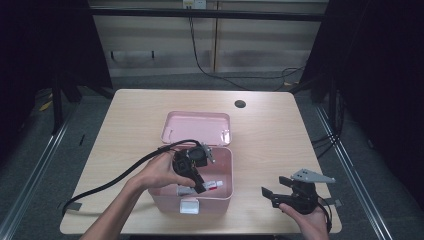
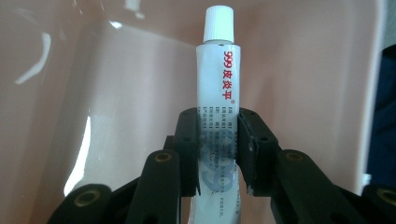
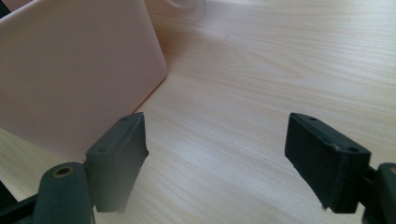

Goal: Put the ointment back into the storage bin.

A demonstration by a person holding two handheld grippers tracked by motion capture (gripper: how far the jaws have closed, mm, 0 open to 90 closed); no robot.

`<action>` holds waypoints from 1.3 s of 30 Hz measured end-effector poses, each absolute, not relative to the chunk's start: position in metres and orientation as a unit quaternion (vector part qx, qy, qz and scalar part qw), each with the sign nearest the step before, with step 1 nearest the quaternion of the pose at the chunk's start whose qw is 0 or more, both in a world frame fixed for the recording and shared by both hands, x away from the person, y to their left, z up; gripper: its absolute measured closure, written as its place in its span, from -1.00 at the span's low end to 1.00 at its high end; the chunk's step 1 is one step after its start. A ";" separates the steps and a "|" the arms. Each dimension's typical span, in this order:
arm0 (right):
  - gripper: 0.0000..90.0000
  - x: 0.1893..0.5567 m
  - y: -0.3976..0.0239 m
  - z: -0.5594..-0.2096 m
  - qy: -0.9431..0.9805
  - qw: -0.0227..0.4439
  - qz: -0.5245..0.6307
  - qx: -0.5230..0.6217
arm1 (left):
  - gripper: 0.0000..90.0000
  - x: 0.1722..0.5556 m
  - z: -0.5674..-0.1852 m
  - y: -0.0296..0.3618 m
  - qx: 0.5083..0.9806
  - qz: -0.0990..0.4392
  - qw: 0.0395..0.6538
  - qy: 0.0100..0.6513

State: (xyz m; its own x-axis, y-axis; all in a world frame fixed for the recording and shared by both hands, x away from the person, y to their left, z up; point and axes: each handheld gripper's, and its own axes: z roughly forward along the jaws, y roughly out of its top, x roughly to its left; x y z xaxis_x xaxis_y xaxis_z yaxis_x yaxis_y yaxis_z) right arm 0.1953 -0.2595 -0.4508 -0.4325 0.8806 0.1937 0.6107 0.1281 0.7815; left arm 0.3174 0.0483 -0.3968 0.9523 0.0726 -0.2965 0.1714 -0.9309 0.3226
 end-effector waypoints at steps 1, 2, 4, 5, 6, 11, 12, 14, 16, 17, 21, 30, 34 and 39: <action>-0.55 0.195 -0.260 -0.451 0.734 0.160 0.422 0.508 | 0.58 0.317 -0.397 0.048 0.973 -0.138 0.173 0.061; -0.55 0.195 -0.259 -0.451 0.734 0.160 0.421 0.508 | 0.58 0.315 -0.397 0.048 0.973 -0.139 0.174 0.059; -0.55 0.195 -0.259 -0.451 0.735 0.160 0.421 0.507 | 0.58 0.314 -0.399 0.046 0.973 -0.143 0.171 0.055; -0.55 0.196 -0.259 -0.451 0.735 0.160 0.421 0.507 | 0.58 0.314 -0.401 0.045 0.975 -0.141 0.165 0.055; -0.55 0.196 -0.259 -0.451 0.735 0.160 0.421 0.507 | 0.58 0.313 -0.403 0.045 0.975 -0.140 0.161 0.057; -0.55 0.195 -0.259 -0.451 0.734 0.160 0.422 0.508 | 0.58 0.316 -0.408 0.042 0.977 -0.147 0.143 0.051; -0.55 0.195 -0.259 -0.451 0.734 0.160 0.421 0.508 | 0.58 0.316 -0.410 0.042 0.977 -0.147 0.145 0.055; -0.55 0.196 -0.259 -0.451 0.734 0.159 0.421 0.508 | 0.58 0.316 -0.413 0.040 0.977 -0.148 0.141 0.058; -0.55 0.196 -0.259 -0.451 0.735 0.159 0.422 0.507 | 0.58 0.317 -0.416 0.039 0.978 -0.148 0.134 0.057; -0.55 0.196 -0.259 -0.451 0.735 0.159 0.421 0.507 | 0.58 0.317 -0.417 0.038 0.978 -0.149 0.132 0.056; -0.55 0.195 -0.259 -0.451 0.735 0.159 0.421 0.507 | 0.58 0.316 -0.423 0.035 0.981 -0.142 0.123 0.053; -0.55 0.195 -0.259 -0.451 0.735 0.158 0.421 0.508 | 0.58 0.316 -0.431 0.032 0.981 -0.154 0.110 0.049; -0.55 0.195 -0.259 -0.451 0.735 0.158 0.421 0.507 | 0.58 0.316 -0.437 0.029 0.981 -0.159 0.099 0.043; -0.55 0.195 -0.259 -0.451 0.735 0.157 0.421 0.508 | 0.58 0.315 -0.444 0.027 0.982 -0.162 0.087 0.038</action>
